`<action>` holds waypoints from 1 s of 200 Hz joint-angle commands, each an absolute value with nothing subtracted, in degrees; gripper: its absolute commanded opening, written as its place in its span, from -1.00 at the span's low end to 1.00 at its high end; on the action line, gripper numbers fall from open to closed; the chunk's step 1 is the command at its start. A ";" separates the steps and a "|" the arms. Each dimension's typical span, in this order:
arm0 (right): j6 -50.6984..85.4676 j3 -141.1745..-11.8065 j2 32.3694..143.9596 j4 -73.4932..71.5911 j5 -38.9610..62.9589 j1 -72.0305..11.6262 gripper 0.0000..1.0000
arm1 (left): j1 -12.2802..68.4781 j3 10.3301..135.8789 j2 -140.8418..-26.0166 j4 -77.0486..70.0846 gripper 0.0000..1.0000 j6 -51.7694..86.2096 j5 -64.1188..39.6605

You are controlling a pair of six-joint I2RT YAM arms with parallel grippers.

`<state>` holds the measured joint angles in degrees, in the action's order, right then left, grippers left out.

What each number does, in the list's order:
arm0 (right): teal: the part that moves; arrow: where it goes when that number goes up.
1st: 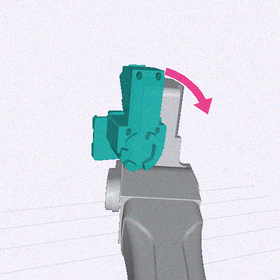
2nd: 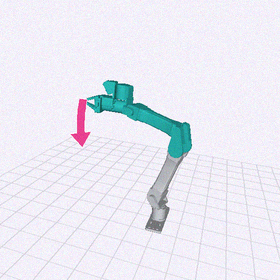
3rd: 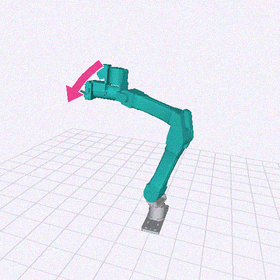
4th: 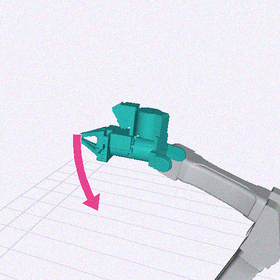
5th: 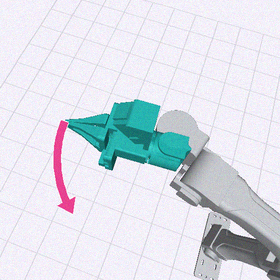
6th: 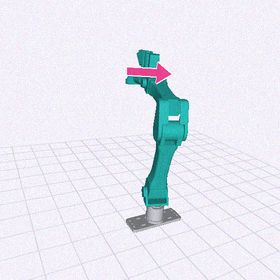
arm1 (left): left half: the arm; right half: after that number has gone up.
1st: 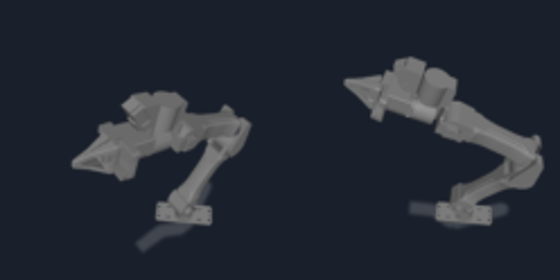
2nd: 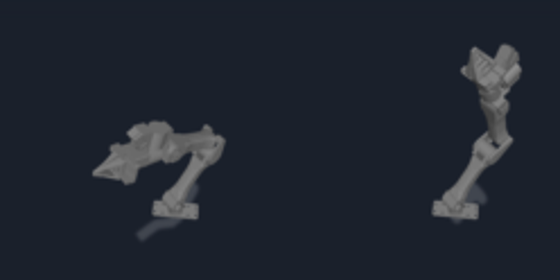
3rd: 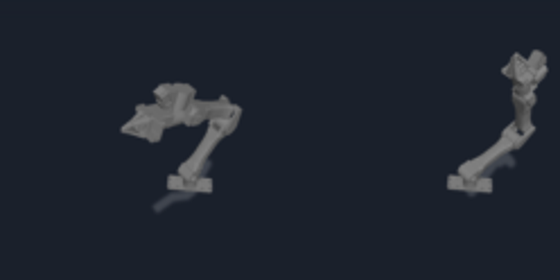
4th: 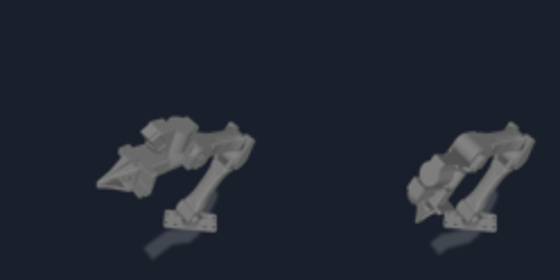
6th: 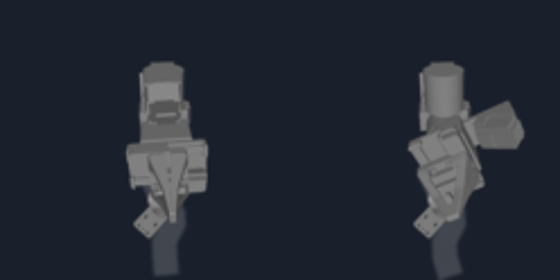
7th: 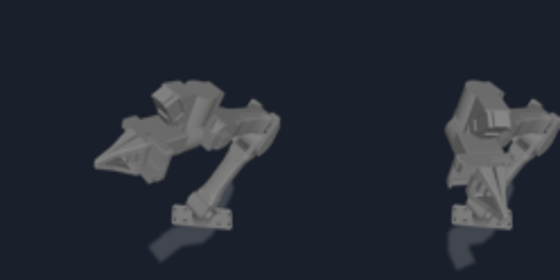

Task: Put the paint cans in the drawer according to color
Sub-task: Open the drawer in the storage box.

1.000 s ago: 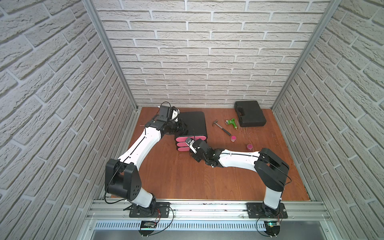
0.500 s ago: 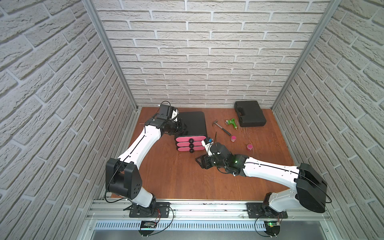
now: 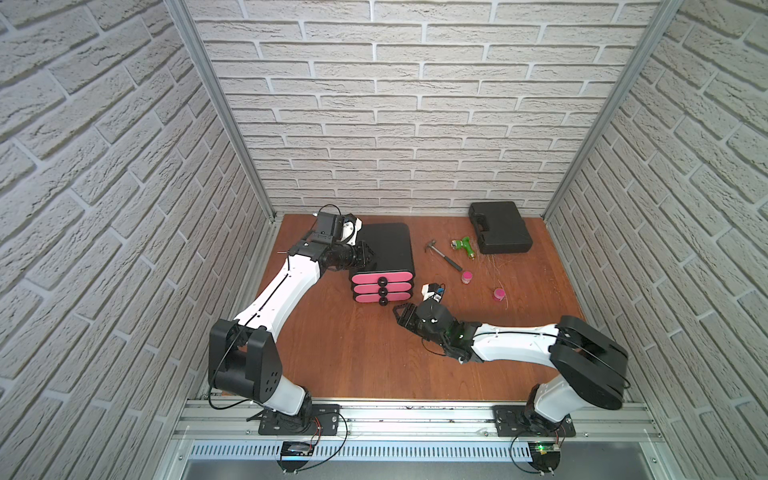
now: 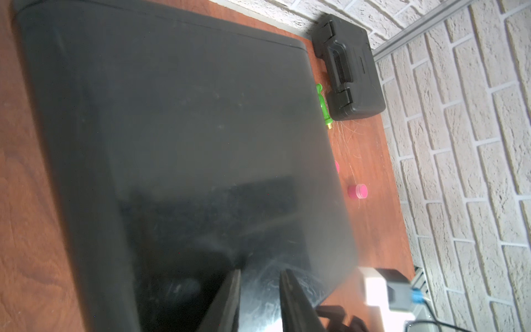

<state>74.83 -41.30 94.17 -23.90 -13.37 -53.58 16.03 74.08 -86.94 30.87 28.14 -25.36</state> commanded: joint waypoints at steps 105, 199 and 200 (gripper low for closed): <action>89.28 -42.65 117.79 -59.19 -25.99 -58.01 0.11 | 15.39 68.82 -88.67 44.03 -0.42 24.67 -23.40; 90.44 -43.12 124.59 -65.68 -27.01 -57.11 0.04 | 15.42 66.71 -88.68 44.05 -0.42 24.15 -23.10; 90.44 -43.18 124.65 -65.67 -26.86 -57.07 0.04 | 15.36 66.71 -88.68 44.09 -0.42 24.16 -23.11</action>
<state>90.45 -43.11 121.95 -65.01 -26.48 -57.58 15.75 71.61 -85.27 29.65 25.04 -27.09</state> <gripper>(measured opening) 0.524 0.290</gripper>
